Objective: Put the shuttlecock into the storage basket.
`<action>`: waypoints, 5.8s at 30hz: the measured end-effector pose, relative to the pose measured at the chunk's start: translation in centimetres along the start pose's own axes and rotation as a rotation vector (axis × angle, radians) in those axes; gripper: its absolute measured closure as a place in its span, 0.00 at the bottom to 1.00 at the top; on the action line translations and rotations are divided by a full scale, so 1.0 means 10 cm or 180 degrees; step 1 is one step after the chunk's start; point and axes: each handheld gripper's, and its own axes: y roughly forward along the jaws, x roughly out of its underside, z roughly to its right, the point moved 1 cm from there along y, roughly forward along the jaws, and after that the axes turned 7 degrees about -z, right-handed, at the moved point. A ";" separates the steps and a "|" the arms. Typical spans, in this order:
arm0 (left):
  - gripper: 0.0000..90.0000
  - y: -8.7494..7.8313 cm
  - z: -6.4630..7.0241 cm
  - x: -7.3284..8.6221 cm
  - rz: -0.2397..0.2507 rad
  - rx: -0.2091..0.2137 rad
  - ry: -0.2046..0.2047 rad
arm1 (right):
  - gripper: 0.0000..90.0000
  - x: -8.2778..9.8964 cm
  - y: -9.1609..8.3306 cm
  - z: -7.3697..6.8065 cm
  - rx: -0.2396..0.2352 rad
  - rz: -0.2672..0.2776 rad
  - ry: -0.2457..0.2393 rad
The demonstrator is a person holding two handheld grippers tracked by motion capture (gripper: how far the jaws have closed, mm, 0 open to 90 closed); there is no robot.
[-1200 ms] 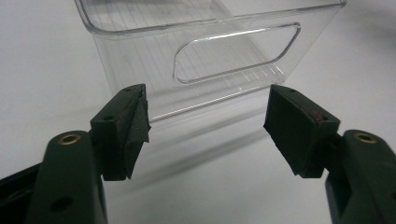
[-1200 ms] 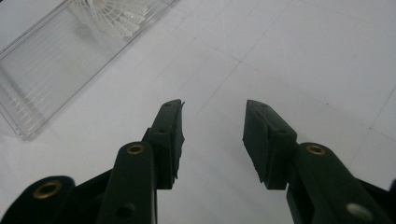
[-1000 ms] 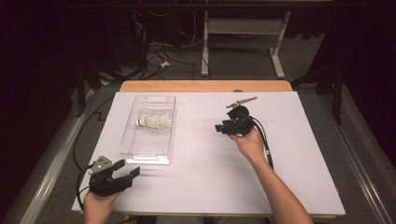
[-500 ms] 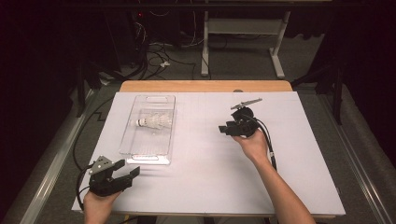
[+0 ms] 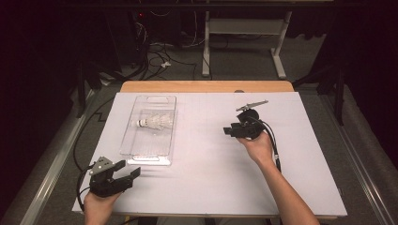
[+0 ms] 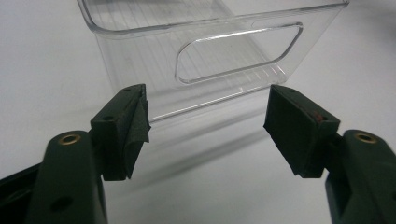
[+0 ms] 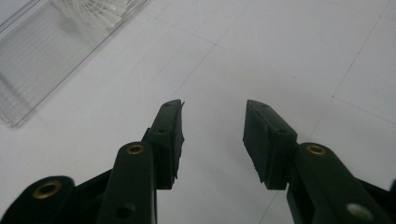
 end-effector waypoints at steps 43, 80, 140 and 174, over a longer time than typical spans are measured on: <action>0.35 0.00 0.00 0.00 0.0006 -0.0011 -0.0003 | 0.64 0.37 -0.17 0.19 0.0048 0.0065 0.0120; 0.35 0.00 0.00 0.00 0.0002 -0.0012 -0.0010 | 0.59 0.69 -0.25 0.27 0.0135 0.0127 0.0170; 0.35 -0.01 0.01 0.01 0.0017 -0.0018 -0.0018 | 0.50 1.30 -0.45 0.36 0.0289 0.0347 0.0291; 0.35 -0.02 0.01 0.01 0.0034 0.0028 -0.0058 | 0.44 1.56 -0.59 0.34 0.0363 0.0596 0.0335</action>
